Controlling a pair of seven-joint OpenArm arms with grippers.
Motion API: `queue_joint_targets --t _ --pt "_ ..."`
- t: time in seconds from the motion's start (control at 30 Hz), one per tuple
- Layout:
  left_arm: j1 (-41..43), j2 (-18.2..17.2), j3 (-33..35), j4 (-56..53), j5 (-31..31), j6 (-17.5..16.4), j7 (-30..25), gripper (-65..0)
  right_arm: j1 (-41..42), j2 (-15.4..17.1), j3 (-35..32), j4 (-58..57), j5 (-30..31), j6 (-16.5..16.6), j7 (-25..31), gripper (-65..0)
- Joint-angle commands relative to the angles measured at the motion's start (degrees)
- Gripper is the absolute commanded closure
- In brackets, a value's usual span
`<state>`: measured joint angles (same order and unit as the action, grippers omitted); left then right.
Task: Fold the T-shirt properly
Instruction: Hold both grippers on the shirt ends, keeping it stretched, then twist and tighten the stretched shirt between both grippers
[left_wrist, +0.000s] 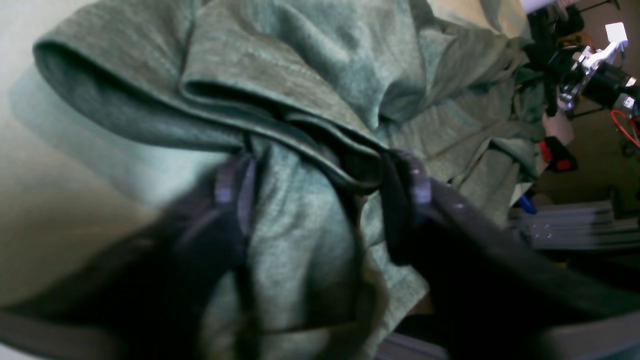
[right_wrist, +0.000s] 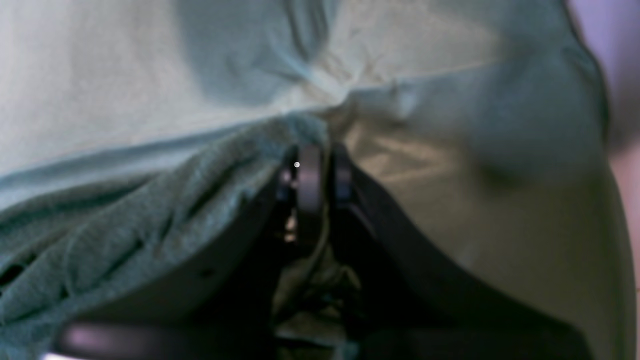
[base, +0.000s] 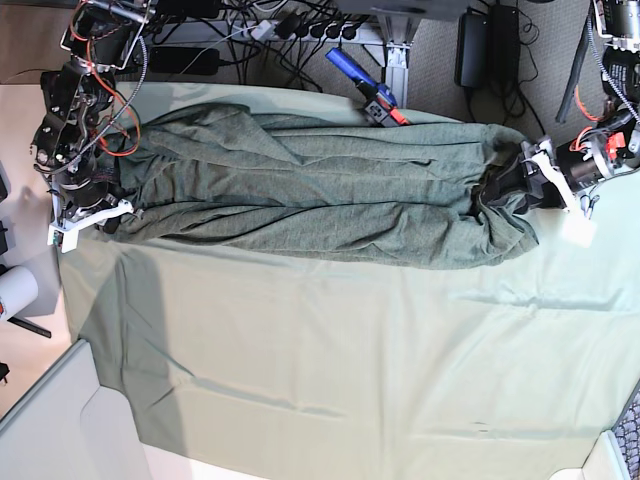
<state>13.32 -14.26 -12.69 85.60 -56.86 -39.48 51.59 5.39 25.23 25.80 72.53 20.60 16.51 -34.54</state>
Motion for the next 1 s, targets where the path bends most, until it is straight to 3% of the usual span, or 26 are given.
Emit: queue_joint_targets --t 0.0,0.07,0.13,0.53,0.73,0.97 --pt "-0.46 -0.46 0.02 0.87 -0.33 -0.52 -0.57 -18.4 0.92 1.25 0.37 0.96 0.46 -0.11 1.05 0.0" --pt "-0.50 -0.35 0.02 0.87 1.99 -0.52 -1.97 -6.1 0.92 1.25 0.37 0.96 0.46 -0.11 1.07 0.0" --pt "-0.63 -0.31 0.02 0.87 4.15 -0.52 -3.13 0.0 0.92 1.25 0.37 0.96 0.46 -0.11 1.07 0.0" --pt "-4.92 -0.81 -4.70 3.69 8.87 -0.52 -3.39 0.0 0.94 1.27 0.37 0.98 0.46 -0.09 1.07 0.0" --pt "-5.86 -1.88 -4.92 3.67 12.48 -0.52 -5.18 0.0 0.92 1.27 0.39 2.45 4.92 0.24 1.01 0.0" --pt "-7.67 -3.10 -4.92 3.48 16.57 -0.52 -7.04 0.0 0.90 1.27 0.39 8.00 5.35 0.24 -1.70 0.0"
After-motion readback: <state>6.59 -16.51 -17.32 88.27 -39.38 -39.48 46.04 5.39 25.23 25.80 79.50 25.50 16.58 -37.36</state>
